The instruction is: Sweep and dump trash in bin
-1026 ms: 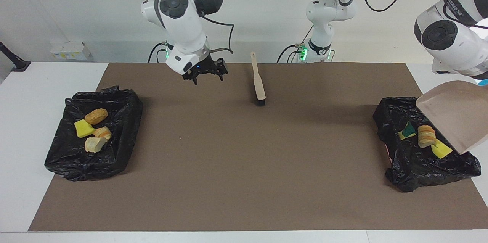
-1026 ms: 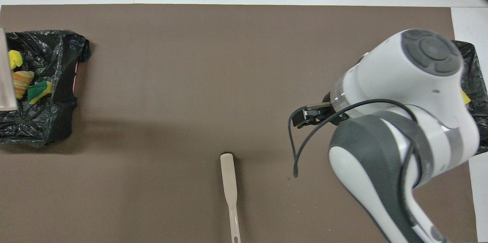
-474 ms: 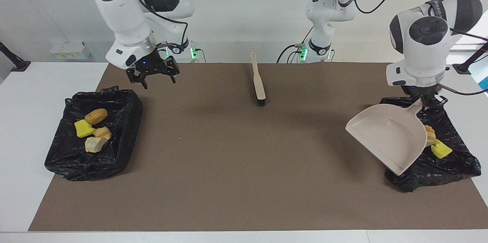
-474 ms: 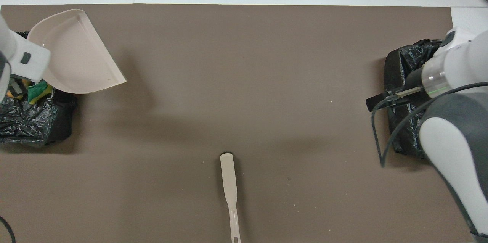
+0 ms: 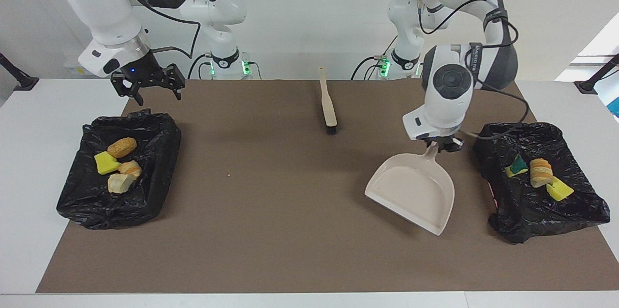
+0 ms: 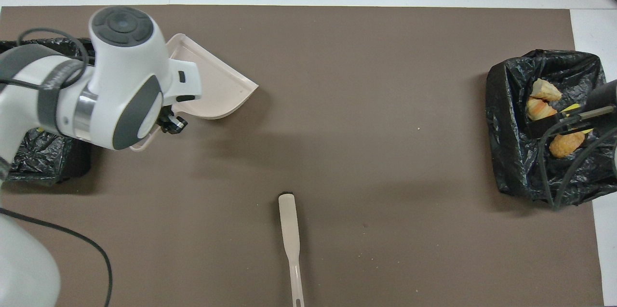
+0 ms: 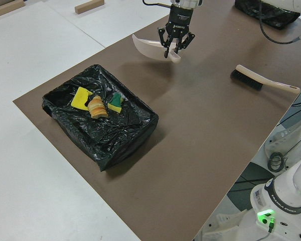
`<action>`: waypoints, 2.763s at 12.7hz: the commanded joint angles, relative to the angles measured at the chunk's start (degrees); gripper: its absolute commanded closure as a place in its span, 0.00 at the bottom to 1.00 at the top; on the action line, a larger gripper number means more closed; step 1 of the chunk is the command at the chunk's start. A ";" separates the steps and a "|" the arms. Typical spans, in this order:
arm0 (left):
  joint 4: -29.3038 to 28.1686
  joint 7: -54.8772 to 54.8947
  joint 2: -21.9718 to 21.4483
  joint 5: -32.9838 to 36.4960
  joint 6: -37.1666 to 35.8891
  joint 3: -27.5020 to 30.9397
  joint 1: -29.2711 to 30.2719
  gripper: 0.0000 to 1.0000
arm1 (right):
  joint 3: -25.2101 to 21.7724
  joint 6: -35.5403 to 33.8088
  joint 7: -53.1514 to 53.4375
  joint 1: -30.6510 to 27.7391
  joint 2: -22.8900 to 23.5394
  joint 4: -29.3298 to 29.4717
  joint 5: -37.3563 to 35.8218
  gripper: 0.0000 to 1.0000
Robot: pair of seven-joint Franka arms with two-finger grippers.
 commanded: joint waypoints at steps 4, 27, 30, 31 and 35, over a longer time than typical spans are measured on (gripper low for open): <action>1.90 -24.38 3.18 -9.67 4.68 1.09 -9.01 1.00 | 0.59 -3.06 4.45 -2.84 -1.71 0.89 -0.30 0.00; 6.40 -39.21 5.31 -12.68 10.67 1.62 -15.62 0.18 | 2.00 -2.53 1.03 -2.05 -2.41 1.42 0.14 0.00; 2.43 -37.52 -0.49 -5.13 10.40 3.11 -15.35 0.00 | 2.00 -2.53 1.12 -2.05 -2.32 1.50 0.14 0.00; 1.21 -37.34 -3.21 -4.76 10.40 2.94 -13.70 0.00 | 2.00 -2.53 1.12 -2.05 -2.41 1.42 0.14 0.00; -3.64 -27.32 -16.66 -4.84 3.41 2.93 -6.75 0.00 | 2.00 -2.53 1.12 -2.05 -2.41 1.41 0.14 0.00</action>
